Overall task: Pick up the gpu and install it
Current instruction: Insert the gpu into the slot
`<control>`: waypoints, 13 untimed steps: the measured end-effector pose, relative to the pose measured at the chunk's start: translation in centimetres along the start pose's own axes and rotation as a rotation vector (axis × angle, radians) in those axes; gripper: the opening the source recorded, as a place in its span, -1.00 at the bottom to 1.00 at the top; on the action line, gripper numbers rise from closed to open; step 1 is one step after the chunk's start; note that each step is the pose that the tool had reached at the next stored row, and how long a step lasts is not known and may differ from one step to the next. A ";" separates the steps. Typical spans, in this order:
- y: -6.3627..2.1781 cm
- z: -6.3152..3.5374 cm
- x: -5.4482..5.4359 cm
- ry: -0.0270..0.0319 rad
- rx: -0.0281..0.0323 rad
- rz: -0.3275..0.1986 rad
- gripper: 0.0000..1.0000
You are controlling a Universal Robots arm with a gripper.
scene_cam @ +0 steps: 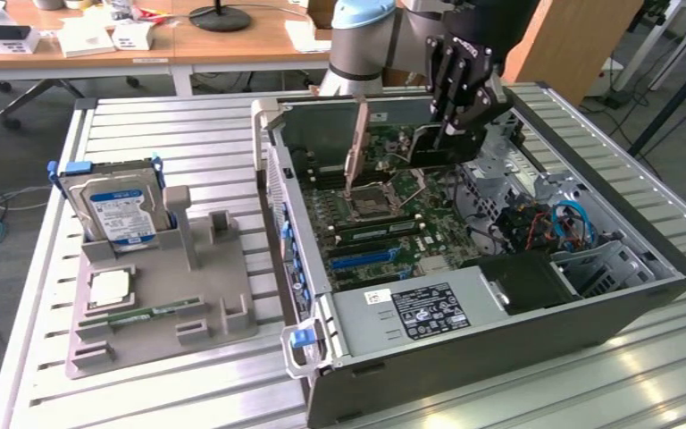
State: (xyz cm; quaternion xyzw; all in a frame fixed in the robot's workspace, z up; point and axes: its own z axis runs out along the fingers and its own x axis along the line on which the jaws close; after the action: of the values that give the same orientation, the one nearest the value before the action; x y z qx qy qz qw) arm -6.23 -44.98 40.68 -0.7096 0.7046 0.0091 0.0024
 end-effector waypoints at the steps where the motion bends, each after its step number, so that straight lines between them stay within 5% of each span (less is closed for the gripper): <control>1: 0.00 0.01 -0.1 0.0000 0.0000 0.000 -0.48; 13: -0.01 0.09 -0.8 -0.0001 0.0000 0.001 -0.48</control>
State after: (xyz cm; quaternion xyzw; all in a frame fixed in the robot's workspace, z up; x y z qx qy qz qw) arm -6.23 -44.16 40.60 -0.7093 0.7048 0.0092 0.0024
